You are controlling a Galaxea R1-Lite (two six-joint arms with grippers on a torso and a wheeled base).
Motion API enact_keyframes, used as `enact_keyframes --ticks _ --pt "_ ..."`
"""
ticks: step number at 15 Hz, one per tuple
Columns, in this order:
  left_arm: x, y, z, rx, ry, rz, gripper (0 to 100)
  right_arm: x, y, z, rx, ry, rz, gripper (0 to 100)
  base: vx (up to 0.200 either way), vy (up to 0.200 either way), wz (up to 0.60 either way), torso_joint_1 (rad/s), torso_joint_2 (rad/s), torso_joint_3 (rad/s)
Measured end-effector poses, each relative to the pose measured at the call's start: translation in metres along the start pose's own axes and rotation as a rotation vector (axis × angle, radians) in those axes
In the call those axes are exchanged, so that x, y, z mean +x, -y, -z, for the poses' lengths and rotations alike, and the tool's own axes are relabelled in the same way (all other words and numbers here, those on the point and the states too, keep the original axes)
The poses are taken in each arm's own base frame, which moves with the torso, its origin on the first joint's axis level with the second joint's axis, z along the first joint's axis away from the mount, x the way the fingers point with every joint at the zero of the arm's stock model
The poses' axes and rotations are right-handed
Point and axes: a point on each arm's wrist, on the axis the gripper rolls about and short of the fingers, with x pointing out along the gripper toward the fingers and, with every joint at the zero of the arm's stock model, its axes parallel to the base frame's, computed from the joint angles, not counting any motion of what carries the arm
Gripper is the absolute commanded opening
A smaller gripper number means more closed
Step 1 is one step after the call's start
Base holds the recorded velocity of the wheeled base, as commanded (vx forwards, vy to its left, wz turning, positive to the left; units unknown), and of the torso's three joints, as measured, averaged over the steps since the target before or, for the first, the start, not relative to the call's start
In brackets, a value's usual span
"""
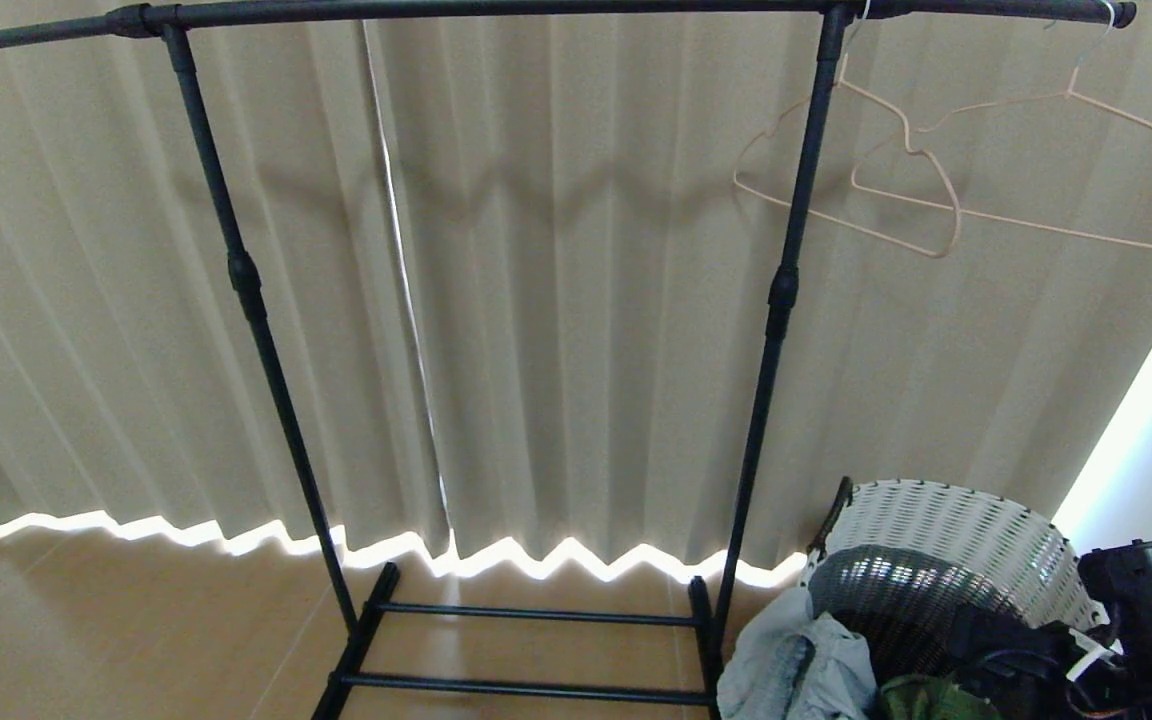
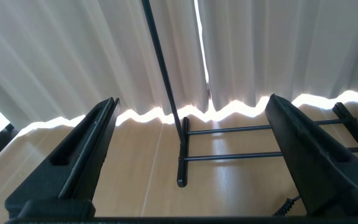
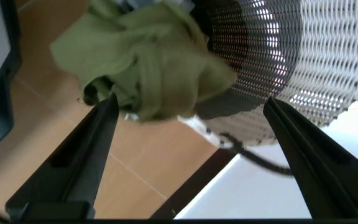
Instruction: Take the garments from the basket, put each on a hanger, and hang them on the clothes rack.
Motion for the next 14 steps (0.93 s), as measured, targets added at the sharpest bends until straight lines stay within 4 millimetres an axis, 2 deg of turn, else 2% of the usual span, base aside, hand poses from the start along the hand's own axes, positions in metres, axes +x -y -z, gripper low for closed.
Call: enact_keyframes --ticks 4,7,8,12,14 --pt "0.0 0.0 0.0 0.0 0.0 0.0 100 0.024 0.01 -0.01 0.002 -0.009 0.017 100 0.0 0.0 0.0 0.0 0.0 0.0" --pt "0.0 0.0 0.0 -0.001 0.0 0.0 100 0.035 0.014 -0.01 0.017 -0.051 0.035 100 0.0 0.0 0.0 0.0 0.0 0.0" --pt "0.0 0.0 0.0 -0.001 0.0 0.0 100 0.036 0.015 -0.009 0.02 -0.057 0.033 0 0.0 0.0 0.0 0.0 0.0 0.0" --pt "0.0 0.0 0.0 -0.001 0.0 0.0 100 0.037 0.016 -0.008 0.026 -0.062 0.033 0 0.0 0.0 0.0 0.0 0.0 0.0" --pt "0.0 0.0 0.0 0.0 0.0 0.0 100 0.03 0.016 -0.007 0.03 -0.048 0.05 0 0.0 0.0 0.0 0.0 0.0 0.0"
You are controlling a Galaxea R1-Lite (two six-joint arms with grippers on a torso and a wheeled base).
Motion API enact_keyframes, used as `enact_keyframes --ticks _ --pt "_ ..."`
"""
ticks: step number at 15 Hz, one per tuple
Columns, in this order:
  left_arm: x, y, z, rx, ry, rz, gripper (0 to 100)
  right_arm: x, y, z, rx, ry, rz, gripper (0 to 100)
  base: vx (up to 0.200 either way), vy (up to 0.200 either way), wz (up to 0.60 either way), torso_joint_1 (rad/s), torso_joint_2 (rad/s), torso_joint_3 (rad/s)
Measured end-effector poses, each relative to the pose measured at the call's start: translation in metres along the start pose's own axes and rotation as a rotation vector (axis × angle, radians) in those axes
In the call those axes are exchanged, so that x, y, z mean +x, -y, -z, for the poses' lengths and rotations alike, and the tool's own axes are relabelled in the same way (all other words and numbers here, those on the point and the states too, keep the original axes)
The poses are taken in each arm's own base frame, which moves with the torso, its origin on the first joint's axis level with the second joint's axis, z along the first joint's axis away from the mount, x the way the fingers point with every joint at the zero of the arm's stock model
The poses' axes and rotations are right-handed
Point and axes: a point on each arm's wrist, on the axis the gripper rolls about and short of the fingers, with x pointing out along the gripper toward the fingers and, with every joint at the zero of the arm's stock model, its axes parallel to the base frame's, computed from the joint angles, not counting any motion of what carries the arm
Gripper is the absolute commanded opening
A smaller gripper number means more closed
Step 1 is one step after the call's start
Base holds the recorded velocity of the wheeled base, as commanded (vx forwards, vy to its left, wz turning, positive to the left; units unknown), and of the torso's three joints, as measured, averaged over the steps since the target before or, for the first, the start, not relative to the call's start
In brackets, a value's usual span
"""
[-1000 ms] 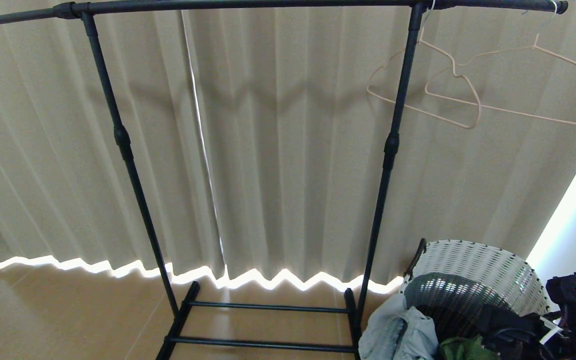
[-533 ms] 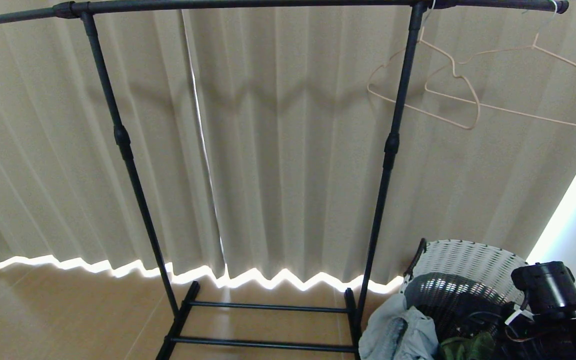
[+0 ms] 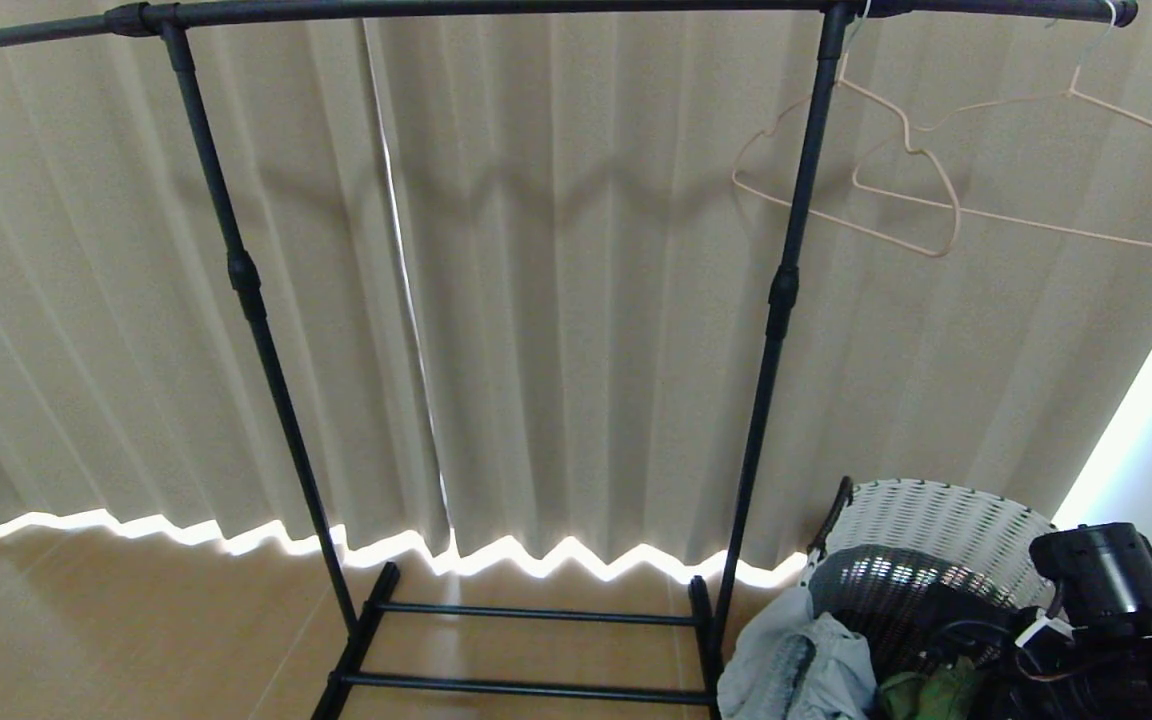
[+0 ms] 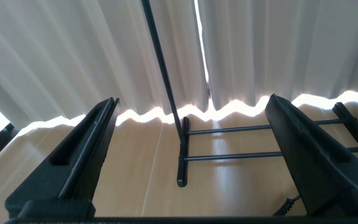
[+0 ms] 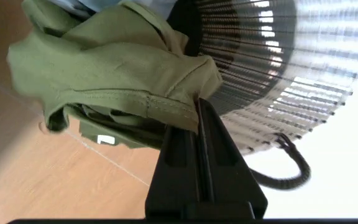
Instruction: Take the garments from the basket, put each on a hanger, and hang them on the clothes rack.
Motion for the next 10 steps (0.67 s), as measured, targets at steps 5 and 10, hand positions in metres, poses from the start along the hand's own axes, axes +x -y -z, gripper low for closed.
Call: enact_keyframes --ticks 5,10 --pt "0.0 0.0 0.0 -0.001 0.0 0.0 100 -0.038 0.001 0.014 0.051 0.082 0.112 0 0.0 0.0 0.0 0.0 0.0 0.0" --pt "0.0 0.0 0.0 -0.001 0.0 0.0 100 -0.096 0.008 0.036 0.271 0.237 0.353 0 0.0 0.0 0.0 0.0 0.0 0.0"
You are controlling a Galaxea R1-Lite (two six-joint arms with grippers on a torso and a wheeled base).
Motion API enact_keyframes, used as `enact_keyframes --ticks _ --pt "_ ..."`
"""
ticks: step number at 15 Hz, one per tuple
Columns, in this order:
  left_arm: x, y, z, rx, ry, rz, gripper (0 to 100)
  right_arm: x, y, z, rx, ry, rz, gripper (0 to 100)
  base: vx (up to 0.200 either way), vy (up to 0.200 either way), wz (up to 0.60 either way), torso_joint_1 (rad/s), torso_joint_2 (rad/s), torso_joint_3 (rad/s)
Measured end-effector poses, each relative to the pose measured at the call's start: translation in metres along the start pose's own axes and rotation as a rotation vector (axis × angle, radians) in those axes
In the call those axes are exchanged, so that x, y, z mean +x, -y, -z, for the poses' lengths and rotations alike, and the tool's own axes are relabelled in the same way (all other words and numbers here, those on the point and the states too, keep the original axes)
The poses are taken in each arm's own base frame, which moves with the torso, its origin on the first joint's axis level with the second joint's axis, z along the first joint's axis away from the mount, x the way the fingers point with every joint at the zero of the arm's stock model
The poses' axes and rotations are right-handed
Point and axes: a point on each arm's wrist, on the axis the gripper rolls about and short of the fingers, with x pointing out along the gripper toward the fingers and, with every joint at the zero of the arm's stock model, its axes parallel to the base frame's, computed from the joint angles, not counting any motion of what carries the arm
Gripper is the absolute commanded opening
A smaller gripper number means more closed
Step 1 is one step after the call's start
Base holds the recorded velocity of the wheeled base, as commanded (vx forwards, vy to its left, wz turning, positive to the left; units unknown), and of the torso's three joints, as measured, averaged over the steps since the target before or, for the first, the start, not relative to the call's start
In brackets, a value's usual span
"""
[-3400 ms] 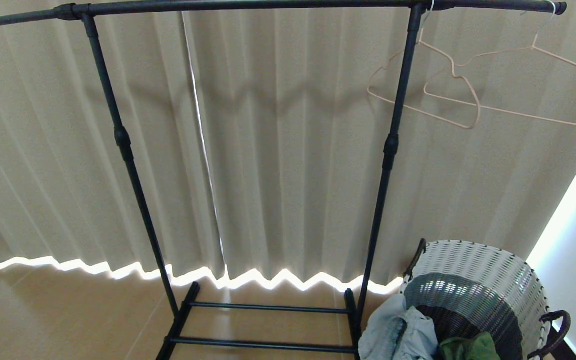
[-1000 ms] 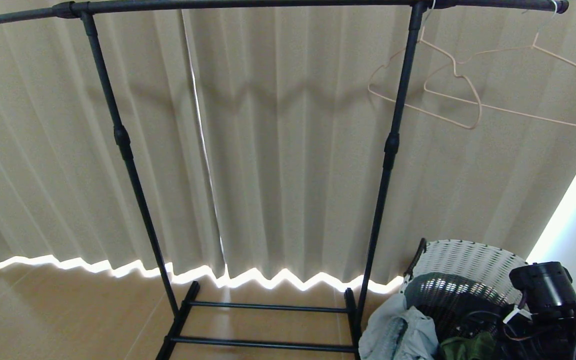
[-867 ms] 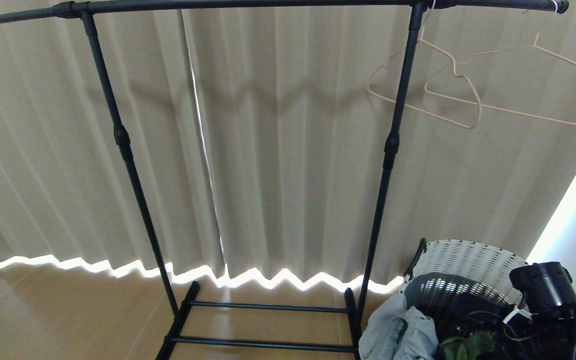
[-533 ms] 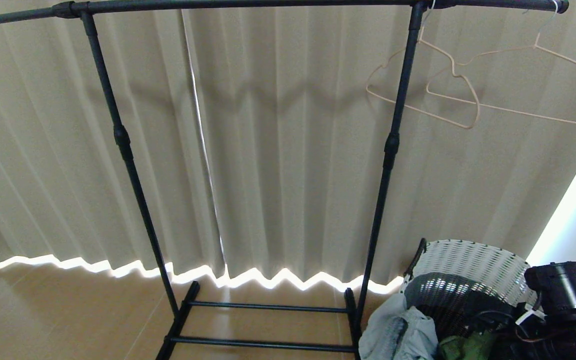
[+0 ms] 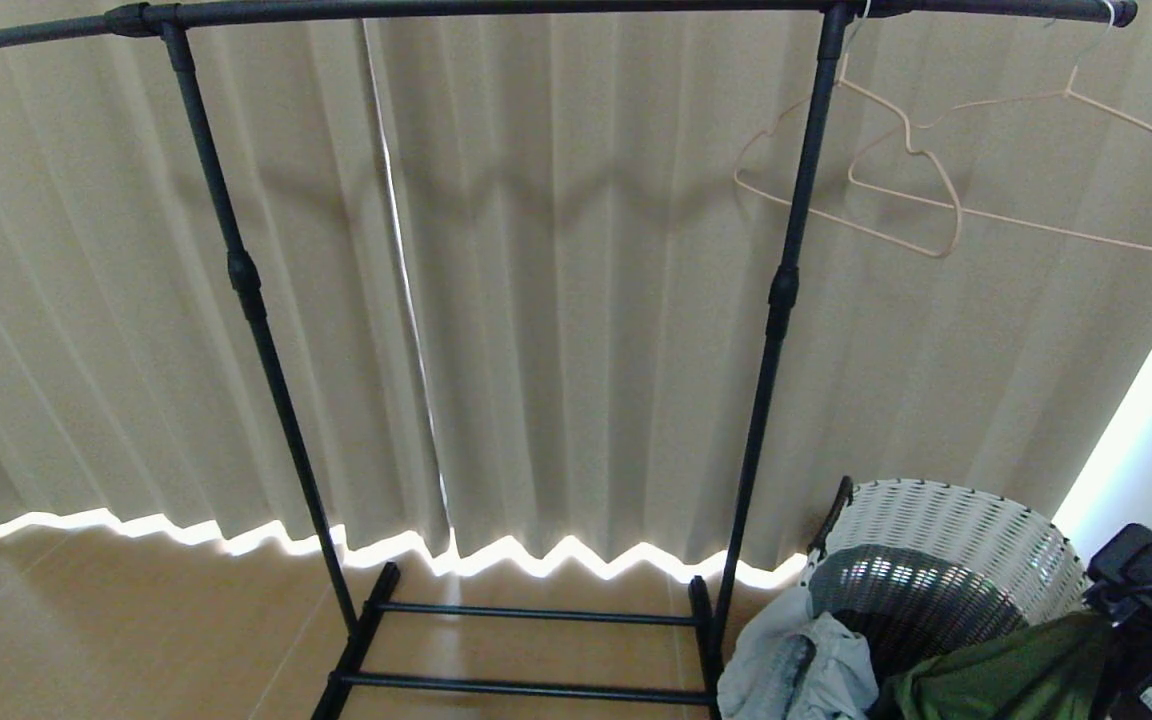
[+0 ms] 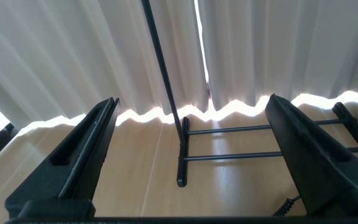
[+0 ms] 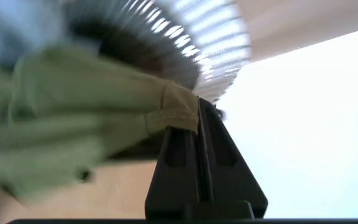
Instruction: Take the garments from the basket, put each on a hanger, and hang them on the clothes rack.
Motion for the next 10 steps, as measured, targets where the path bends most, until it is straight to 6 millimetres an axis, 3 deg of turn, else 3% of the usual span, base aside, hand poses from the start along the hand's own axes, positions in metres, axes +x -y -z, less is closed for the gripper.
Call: enact_keyframes --ticks 3,10 --pt "0.0 0.0 0.0 0.001 0.0 0.0 100 -0.025 0.008 -0.001 0.104 0.105 0.1 0 0.0 0.0 0.0 0.0 0.0 0.0" --pt "0.0 0.0 0.0 0.0 0.0 0.0 100 -0.043 0.009 0.0 0.117 0.18 0.152 0 -0.2 0.0 0.0 -0.001 0.0 0.004"
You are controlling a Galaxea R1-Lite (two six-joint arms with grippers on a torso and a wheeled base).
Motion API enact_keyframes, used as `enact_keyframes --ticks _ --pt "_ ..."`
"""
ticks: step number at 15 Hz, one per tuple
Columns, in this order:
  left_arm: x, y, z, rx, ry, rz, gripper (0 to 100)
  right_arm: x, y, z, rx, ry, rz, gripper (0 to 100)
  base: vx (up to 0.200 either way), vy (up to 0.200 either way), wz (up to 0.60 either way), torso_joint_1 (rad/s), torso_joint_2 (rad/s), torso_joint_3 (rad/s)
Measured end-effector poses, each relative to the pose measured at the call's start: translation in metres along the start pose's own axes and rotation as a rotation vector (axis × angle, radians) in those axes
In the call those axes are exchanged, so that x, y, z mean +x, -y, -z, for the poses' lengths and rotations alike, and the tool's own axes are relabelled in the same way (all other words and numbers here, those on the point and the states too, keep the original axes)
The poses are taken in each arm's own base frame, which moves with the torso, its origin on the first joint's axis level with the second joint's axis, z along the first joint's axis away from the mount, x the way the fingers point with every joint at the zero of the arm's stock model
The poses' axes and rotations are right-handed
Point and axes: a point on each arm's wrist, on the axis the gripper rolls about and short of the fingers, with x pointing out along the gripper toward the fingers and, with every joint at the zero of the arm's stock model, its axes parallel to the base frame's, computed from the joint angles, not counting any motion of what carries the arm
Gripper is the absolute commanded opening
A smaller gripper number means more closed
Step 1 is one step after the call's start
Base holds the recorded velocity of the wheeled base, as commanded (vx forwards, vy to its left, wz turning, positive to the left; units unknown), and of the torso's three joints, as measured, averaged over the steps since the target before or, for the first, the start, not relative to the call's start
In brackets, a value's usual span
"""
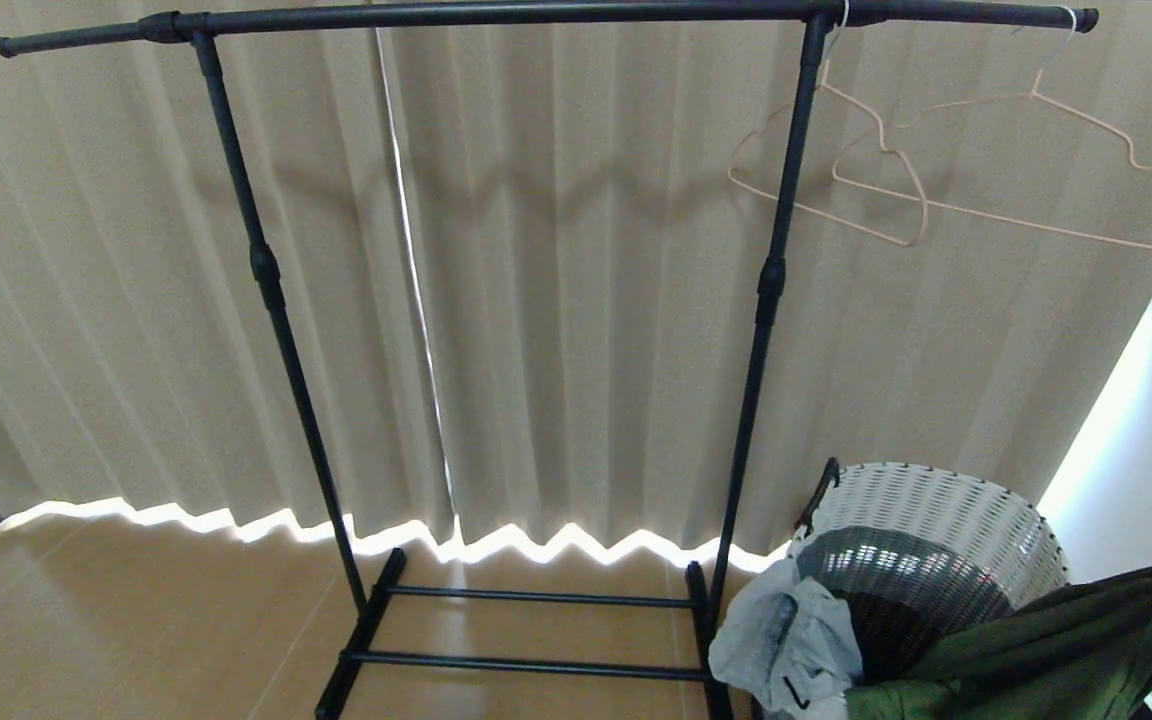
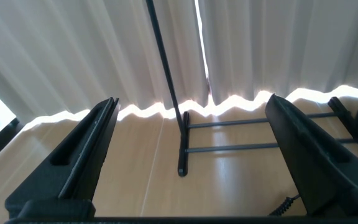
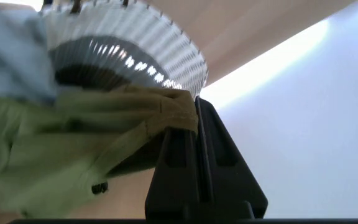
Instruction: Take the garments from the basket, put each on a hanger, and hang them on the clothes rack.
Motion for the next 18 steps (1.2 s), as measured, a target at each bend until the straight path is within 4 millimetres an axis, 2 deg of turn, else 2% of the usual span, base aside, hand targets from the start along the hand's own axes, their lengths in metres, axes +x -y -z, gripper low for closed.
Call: enact_keyframes --ticks 1,8,18 --pt "0.0 0.0 0.0 0.0 0.0 0.001 100 -0.0006 -0.0004 0.0005 -0.001 -0.002 -0.001 0 -0.2 0.0 0.0 0.002 0.0 0.002" --pt "0.0 -0.0001 0.0 -0.003 -0.001 -0.004 100 -0.0032 -0.0006 0.0013 0.0 0.003 0.002 0 0.0 0.0 0.0 0.0 0.0 0.0" --pt "0.0 -0.0001 0.0 0.0 0.0 -0.003 100 -0.003 -0.0031 0.0042 -0.002 -0.006 -0.011 0 0.0 0.2 0.0 0.001 0.0 0.003"
